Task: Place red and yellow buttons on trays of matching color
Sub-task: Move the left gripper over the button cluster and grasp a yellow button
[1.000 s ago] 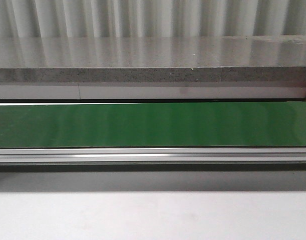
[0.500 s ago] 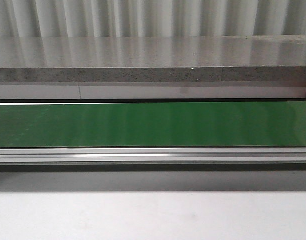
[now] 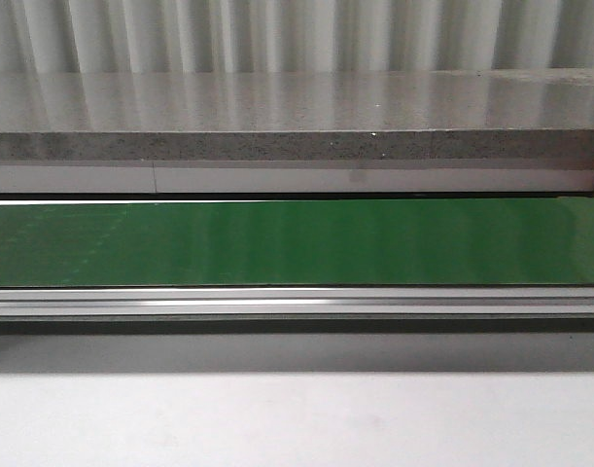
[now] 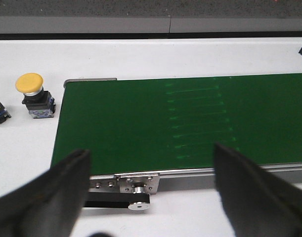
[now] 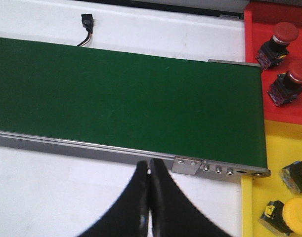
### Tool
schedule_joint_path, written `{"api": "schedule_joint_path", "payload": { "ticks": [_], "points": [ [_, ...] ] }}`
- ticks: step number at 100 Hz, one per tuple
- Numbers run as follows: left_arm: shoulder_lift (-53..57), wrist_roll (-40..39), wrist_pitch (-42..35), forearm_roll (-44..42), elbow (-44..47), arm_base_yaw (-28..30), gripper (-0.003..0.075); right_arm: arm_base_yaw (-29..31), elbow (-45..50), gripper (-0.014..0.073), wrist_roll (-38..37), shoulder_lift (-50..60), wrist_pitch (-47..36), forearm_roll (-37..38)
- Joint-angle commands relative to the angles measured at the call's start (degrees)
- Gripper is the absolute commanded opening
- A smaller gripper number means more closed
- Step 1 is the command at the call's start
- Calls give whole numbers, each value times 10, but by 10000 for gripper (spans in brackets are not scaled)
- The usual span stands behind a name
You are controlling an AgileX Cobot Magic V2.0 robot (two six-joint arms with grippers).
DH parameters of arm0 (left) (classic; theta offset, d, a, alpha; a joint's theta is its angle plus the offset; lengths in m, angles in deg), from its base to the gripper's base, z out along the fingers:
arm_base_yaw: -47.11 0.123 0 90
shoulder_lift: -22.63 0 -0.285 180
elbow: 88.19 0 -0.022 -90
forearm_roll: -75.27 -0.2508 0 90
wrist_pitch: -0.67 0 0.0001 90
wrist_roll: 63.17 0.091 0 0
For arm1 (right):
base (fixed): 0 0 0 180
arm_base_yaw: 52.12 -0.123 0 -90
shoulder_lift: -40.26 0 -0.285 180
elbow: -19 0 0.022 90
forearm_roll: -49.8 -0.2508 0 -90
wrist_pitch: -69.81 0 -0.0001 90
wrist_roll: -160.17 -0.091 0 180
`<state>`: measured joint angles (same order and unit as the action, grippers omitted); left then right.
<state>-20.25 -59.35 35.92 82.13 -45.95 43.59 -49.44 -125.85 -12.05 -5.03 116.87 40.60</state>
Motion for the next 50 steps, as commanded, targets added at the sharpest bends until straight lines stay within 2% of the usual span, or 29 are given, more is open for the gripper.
{"api": "schedule_joint_path", "payload": {
  "ticks": [1, 26, 50],
  "points": [
    [0, -4, -36, 5, -14, -3, 697, -2, -14, -67, 6, 1, -37, -2],
    [0, -10, -47, 3, -16, -3, 651, -2, -14, -67, 6, 1, -37, -2],
    [-71, -159, -45, -83, -66, -3, 650, -2, -14, -67, 6, 1, -37, -2]
  ]
}}
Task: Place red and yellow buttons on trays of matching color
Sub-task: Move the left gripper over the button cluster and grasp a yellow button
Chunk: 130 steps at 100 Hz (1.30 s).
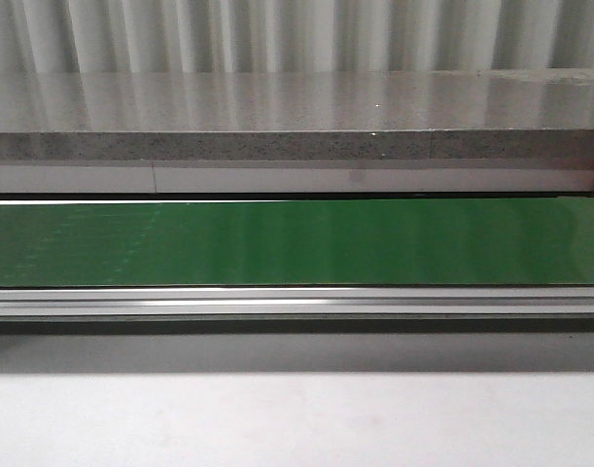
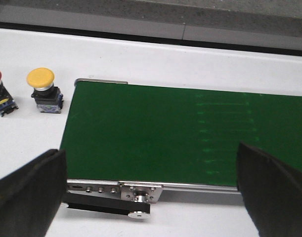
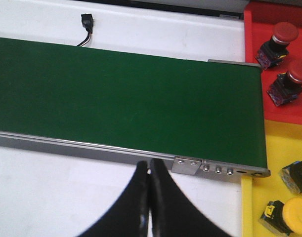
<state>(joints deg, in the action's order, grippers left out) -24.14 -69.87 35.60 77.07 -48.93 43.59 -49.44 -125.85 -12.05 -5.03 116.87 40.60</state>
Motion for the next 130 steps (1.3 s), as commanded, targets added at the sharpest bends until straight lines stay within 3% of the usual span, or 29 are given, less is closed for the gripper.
{"api": "schedule_joint_path", "payload": {
  "ticks": [1, 30, 87, 130],
  "points": [
    [-36, -57, -42, -35, -40, -3, 650, -2, -14, -67, 6, 1, -37, -2],
    [-214, -141, -41, -85, -142, 7, 650, -2, -14, -67, 6, 1, -37, -2],
    [-455, -155, -44, -48, -276, 188, 650, -2, -14, -67, 6, 1, -37, -2],
    [-580, -154, -45, -28, -358, 198, 650, -2, -14, -67, 6, 1, -37, -2]
  ]
}}
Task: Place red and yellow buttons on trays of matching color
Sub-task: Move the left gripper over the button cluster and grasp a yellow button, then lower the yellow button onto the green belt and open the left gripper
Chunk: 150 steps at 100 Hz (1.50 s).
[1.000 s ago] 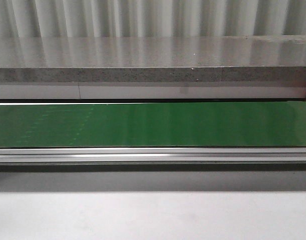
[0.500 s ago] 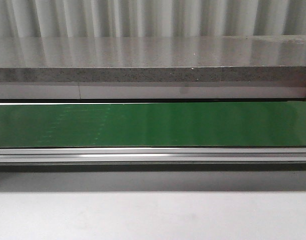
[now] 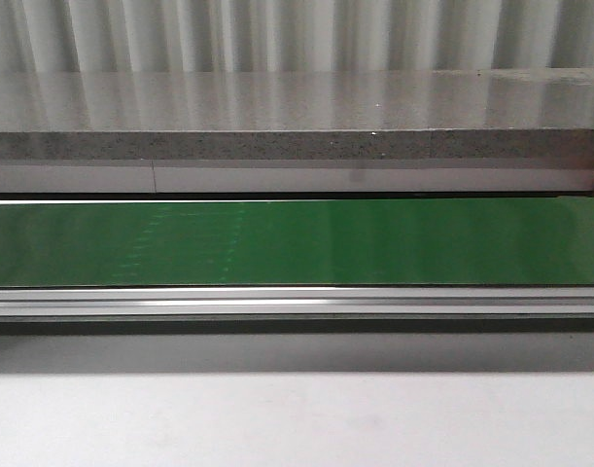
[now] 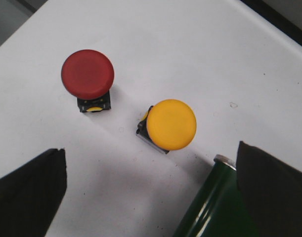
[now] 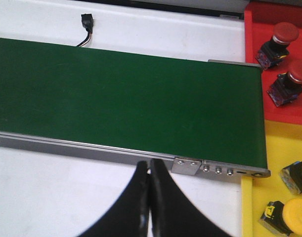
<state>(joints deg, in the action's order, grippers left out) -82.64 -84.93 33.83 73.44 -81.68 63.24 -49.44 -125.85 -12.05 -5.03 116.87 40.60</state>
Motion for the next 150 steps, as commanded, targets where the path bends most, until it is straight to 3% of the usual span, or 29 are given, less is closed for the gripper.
{"api": "schedule_joint_path", "payload": {
  "ticks": [1, 67, 77, 84, 103, 112, 150],
  "points": [
    [4, -3, -27, 8, -33, 1, 650, -2, -14, -67, 6, 1, -37, -2],
    [-104, 0, -24, 46, -75, 1, 631, -2, -14, -67, 6, 1, -37, -2],
    [-104, 0, -24, 46, -76, 1, 560, -2, -14, -67, 6, 1, -37, -2],
    [-104, 0, -21, 46, -79, 1, 465, -2, -14, -67, 6, 1, -37, -2],
    [-95, 24, -1, 46, -102, 0, 108, -2, -14, -67, 6, 1, -37, -2],
    [-88, 45, 23, 46, -120, -2, -16, -2, -14, -67, 6, 1, -37, -2],
    [13, 128, 92, 45, -150, -23, -20, -2, -14, -67, 6, 1, -37, -2]
  ]
}}
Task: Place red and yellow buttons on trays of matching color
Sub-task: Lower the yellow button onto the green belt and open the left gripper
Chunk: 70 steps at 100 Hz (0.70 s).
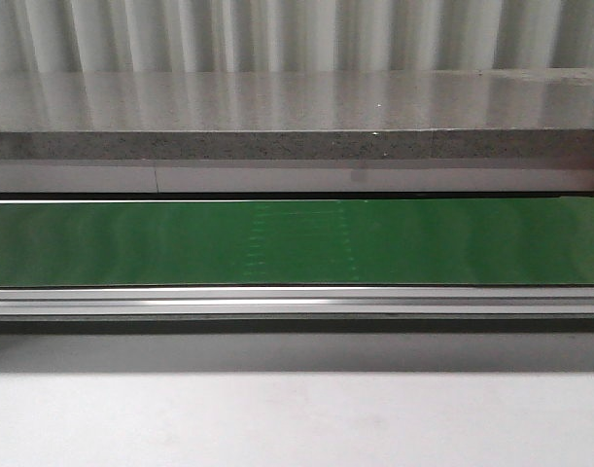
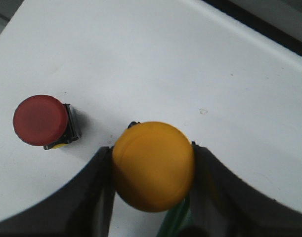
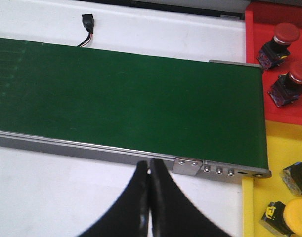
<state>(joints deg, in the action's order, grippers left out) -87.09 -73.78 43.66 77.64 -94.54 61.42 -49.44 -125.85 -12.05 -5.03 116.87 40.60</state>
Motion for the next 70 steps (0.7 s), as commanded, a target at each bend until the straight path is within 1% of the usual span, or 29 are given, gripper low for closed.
{"api": "schedule_joint_path", "payload": {
  "ticks": [1, 11, 24, 49, 70],
  "points": [
    [60, 19, -5, 3, -22, -5, -20, -2, -14, -67, 6, 1, -37, -2],
    [94, 27, 22, 4, -16, -8, -20, -2, -14, -67, 6, 1, -37, -2],
    [143, 42, 29, 5, 14, -23, -20, -2, -14, -67, 6, 1, -37, -2],
    [218, 57, 12, 3, 108, -66, -20, -2, -14, -67, 6, 1, -37, -2],
    [225, 59, -10, 3, 166, -87, -20, -2, -14, -67, 6, 1, -37, -2]
  ]
}}
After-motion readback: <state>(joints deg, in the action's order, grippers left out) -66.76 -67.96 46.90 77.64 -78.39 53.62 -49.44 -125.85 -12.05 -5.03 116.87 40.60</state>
